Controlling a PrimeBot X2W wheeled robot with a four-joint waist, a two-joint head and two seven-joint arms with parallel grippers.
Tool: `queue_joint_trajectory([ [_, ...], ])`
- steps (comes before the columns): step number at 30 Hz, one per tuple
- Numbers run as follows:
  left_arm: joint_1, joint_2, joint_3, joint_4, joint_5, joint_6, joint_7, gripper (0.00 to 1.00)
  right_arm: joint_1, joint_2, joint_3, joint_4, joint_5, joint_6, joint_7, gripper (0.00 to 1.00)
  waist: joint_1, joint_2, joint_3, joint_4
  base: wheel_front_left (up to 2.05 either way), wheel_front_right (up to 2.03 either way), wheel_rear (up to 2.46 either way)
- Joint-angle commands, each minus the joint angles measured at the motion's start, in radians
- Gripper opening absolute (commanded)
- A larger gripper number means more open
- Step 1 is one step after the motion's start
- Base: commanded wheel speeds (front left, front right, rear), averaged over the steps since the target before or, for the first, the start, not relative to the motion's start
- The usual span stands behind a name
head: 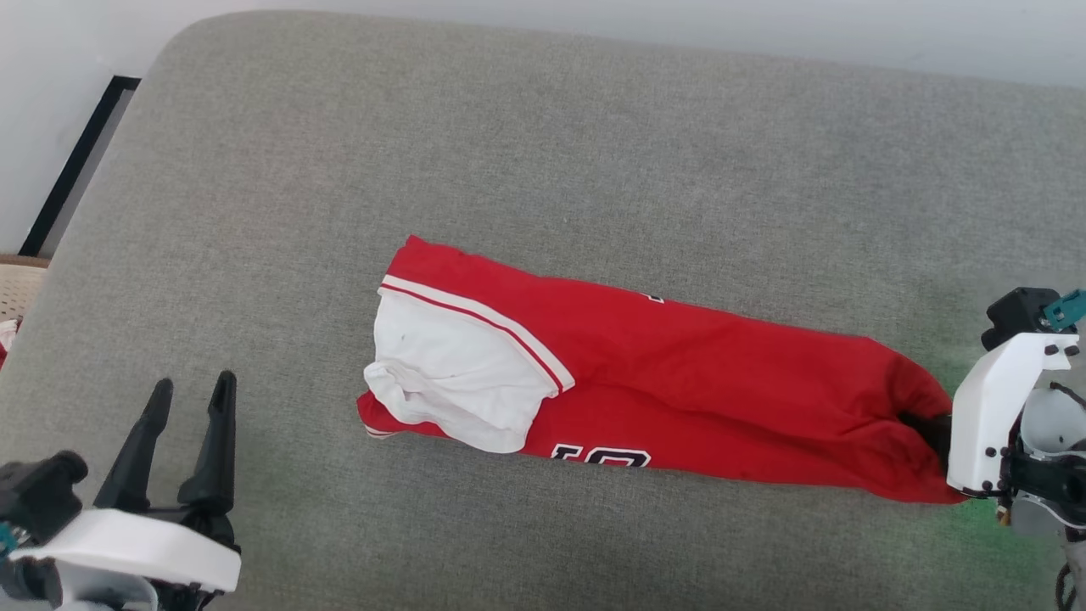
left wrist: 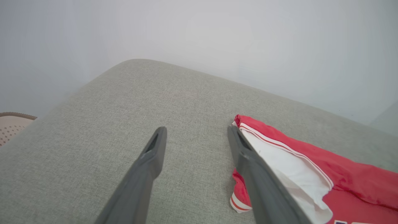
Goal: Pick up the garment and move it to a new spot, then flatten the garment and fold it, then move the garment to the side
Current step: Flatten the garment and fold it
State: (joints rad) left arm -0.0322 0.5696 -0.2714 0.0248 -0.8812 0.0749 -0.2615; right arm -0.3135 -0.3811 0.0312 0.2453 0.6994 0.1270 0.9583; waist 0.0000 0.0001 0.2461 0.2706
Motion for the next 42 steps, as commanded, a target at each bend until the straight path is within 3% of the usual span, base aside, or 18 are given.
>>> queue_joint_trajectory([
  [1, 0.021, -0.016, 0.024, 0.004, 0.024, -0.015, -0.004, 1.0, 0.011, 0.002, 0.017, 0.005, 0.012, 0.006, 0.001, 0.0, 0.0, -0.0001, -0.009, -0.002, 0.0, 0.0, 0.0],
  [8, 0.086, -0.101, 0.127, 0.018, 0.097, -0.074, -0.004, 1.0, 0.015, -0.089, -0.07, -0.022, 0.009, 0.004, -0.016, 0.0, 0.0, -0.0001, -0.04, -0.028, 0.0, 0.0, 0.0],
  [16, 0.095, -0.169, 0.17, 0.051, 0.146, -0.121, -0.004, 1.0, 0.006, -0.201, -0.209, 0.07, -0.061, 0.003, -0.003, 0.0, 0.0, -0.0001, -0.053, -0.049, 0.0, 0.0, 0.0],
  [21, 0.095, -0.192, 0.181, 0.072, 0.158, -0.145, -0.004, 1.0, -0.012, -0.221, -0.244, 0.125, -0.108, 0.003, -0.001, 0.0, 0.0, -0.0001, -0.06, -0.062, 0.0, 0.0, 0.0],
  [25, 0.099, -0.206, 0.19, 0.088, 0.167, -0.157, -0.004, 1.0, -0.017, -0.195, -0.236, 0.112, -0.097, 0.003, 0.022, 0.0, 0.0, -0.0001, -0.073, -0.07, 0.0, 0.0, 0.0],
  [31, 0.106, -0.21, 0.187, 0.099, 0.174, -0.165, -0.004, 1.0, 0.038, -0.135, -0.16, -0.079, -0.054, 0.003, 0.064, 0.0, 0.0, -0.0001, -0.089, -0.068, 0.0, 0.0, 0.0],
  [37, 0.092, -0.214, 0.169, 0.1, 0.166, -0.17, 0.003, 1.0, 0.044, -0.048, -0.027, -0.265, -0.061, 0.003, 0.098, 0.0, 0.0, -0.0001, -0.093, -0.041, 0.0, 0.0, 0.0],
  [42, 0.066, -0.224, 0.148, 0.107, 0.161, -0.175, 0.012, 1.0, -0.016, 0.034, 0.088, -0.291, -0.082, 0.003, 0.078, 0.0, 0.0, -0.0001, -0.091, 0.0, 0.0, 0.0, 0.0],
])
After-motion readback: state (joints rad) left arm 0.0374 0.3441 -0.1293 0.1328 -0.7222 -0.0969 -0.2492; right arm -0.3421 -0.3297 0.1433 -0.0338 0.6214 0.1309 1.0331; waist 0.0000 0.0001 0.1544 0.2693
